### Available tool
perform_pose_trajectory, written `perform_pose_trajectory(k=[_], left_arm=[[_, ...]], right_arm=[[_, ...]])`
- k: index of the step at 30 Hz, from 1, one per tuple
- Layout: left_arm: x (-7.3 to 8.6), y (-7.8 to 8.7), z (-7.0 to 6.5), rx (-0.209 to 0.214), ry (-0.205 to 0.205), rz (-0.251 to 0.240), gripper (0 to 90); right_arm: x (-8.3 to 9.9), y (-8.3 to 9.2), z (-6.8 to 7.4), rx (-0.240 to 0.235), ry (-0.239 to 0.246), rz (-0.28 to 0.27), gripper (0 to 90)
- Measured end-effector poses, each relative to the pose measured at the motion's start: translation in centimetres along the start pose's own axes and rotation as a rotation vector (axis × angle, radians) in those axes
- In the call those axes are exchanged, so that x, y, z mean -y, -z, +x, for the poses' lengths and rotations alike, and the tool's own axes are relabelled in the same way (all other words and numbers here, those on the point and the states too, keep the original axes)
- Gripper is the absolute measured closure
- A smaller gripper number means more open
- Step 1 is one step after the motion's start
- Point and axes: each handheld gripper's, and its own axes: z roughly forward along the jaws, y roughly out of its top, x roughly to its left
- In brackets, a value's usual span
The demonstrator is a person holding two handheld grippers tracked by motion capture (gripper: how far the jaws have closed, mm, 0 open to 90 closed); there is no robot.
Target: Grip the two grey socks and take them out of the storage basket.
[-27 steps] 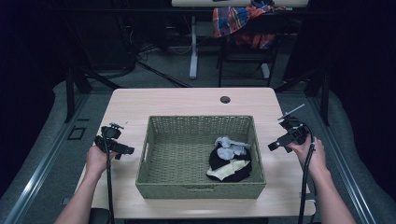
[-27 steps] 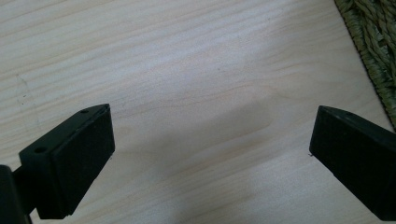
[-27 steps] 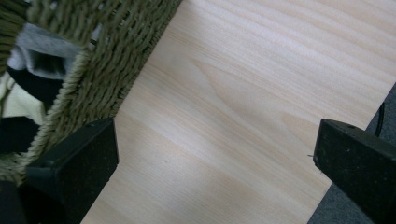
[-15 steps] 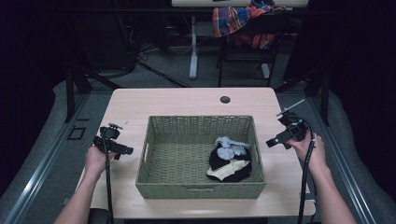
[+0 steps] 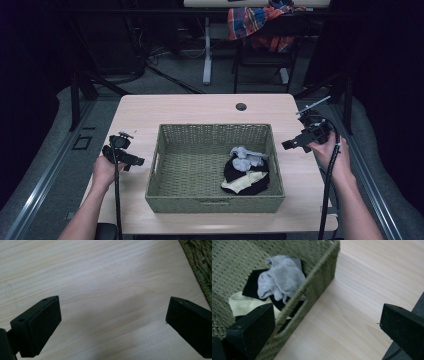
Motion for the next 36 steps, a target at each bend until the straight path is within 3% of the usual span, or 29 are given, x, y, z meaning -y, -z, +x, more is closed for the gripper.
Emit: perform_pose_trajectory(k=[9, 16, 21, 24, 28, 36], left_arm=[[0.0, 0.0, -0.1, -0.001, 0.003, 0.0, 0.1], [0.1, 0.0, 0.0, 0.003, 0.005, -0.009, 0.1], [0.0, 0.1, 0.0, 0.005, 0.0, -0.006, 0.1], [0.0, 0.0, 0.0, 0.007, 0.004, -0.002, 0.1], [0.0, 0.0, 0.0, 0.007, 0.002, -0.002, 0.1], [0.0, -0.1, -0.1, 0.005, -0.003, -0.001, 0.1]], right_arm=[[-2.2, 0.7, 4.1, -0.004, 0.112, -0.003, 0.0], [-3.8, 0.0, 6.4, -0.017, 0.159, 0.008, 0.0], [-4.9, -0.5, 7.3, -0.044, 0.178, 0.014, 0.0], [-5.7, -1.0, 7.6, -0.04, 0.198, 0.039, 0.0], [-6.7, -2.0, 8.2, -0.068, 0.216, 0.062, 0.0], [-6.7, -3.4, 8.7, -0.061, 0.213, 0.07, 4.5]])
